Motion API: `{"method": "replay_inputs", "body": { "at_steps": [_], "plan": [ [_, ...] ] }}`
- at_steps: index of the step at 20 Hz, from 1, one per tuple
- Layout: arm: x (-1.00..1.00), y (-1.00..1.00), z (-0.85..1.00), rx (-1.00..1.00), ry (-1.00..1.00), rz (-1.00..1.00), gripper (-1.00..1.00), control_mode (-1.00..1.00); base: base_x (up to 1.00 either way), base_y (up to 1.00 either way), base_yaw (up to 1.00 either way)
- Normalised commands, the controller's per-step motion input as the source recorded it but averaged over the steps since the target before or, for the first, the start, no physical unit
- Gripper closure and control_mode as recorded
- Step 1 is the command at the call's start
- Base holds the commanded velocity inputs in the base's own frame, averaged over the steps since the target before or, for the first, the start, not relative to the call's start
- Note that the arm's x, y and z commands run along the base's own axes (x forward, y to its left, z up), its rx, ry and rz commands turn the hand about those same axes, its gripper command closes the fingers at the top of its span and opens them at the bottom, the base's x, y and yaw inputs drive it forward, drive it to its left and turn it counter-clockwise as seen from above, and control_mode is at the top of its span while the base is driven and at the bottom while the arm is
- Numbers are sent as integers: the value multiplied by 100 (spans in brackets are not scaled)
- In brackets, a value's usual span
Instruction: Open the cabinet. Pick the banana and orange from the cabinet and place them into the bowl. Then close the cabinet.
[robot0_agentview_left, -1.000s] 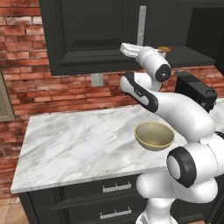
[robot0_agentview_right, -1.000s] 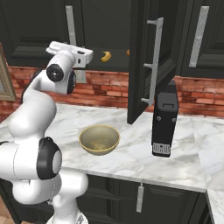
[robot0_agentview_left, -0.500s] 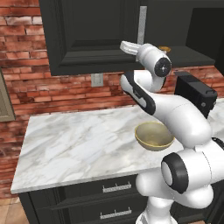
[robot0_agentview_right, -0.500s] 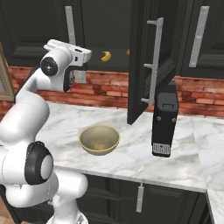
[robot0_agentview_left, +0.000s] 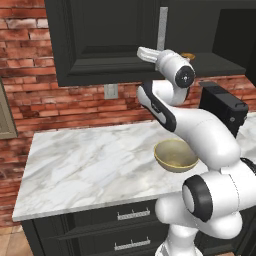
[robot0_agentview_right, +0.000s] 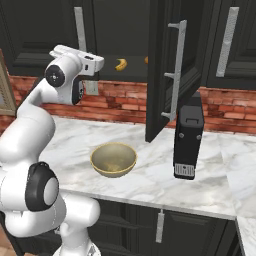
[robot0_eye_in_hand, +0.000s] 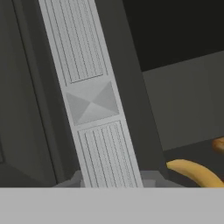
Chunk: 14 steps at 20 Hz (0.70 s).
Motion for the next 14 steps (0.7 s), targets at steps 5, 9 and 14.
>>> {"method": "replay_inputs", "body": {
  "at_steps": [5,9,14],
  "plan": [
    [-26,32,4,0,0,0,100,-100,0,0,0],
    [-53,53,25,-1,0,0,100,-100,0,0,0],
    [-62,61,30,-2,0,0,100,-100,0,0,0]
  ]
}}
